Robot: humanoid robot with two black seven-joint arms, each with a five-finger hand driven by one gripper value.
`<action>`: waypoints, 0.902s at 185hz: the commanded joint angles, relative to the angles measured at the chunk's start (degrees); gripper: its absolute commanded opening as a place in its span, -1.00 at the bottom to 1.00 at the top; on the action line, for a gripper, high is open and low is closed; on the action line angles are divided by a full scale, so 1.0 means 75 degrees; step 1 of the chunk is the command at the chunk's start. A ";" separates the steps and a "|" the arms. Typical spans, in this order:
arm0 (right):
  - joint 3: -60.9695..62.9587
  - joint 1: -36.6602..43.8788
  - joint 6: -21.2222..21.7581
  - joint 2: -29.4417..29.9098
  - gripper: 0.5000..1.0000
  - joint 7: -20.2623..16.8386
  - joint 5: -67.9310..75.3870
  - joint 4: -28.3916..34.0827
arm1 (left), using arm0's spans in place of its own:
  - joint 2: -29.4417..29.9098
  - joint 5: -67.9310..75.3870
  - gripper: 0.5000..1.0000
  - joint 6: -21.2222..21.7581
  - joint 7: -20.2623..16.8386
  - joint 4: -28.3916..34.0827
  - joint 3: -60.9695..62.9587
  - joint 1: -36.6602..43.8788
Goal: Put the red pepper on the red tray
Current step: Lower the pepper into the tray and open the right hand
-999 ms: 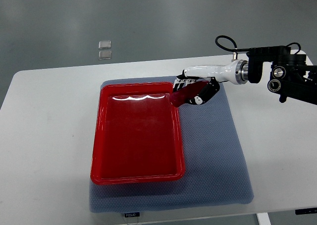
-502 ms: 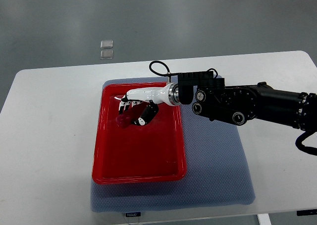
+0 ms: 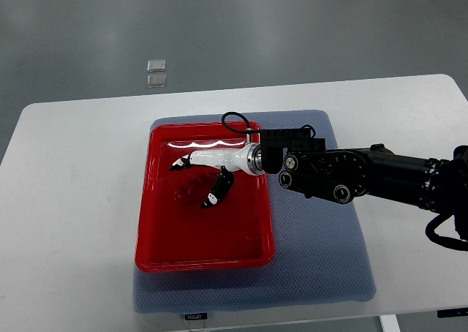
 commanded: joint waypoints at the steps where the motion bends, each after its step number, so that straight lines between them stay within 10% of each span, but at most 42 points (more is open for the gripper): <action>1: 0.0122 0.0030 0.0015 0.0000 0.65 0.0000 0.0084 0.0059 | 0.0000 0.0000 1.00 0.0000 0.0000 0.0012 -0.0005 0.0000; 85: 0.4892 -0.1845 0.0074 -0.0692 0.65 0.0304 0.2639 0.0188 | 0.0000 0.0000 1.00 0.0000 0.0012 -0.0070 0.0019 0.0000; 167: 0.7810 -0.3720 0.1398 -0.0504 0.65 0.0597 0.6026 -0.0409 | 0.0000 0.0000 1.00 0.0000 0.0012 -0.0093 0.0019 0.0000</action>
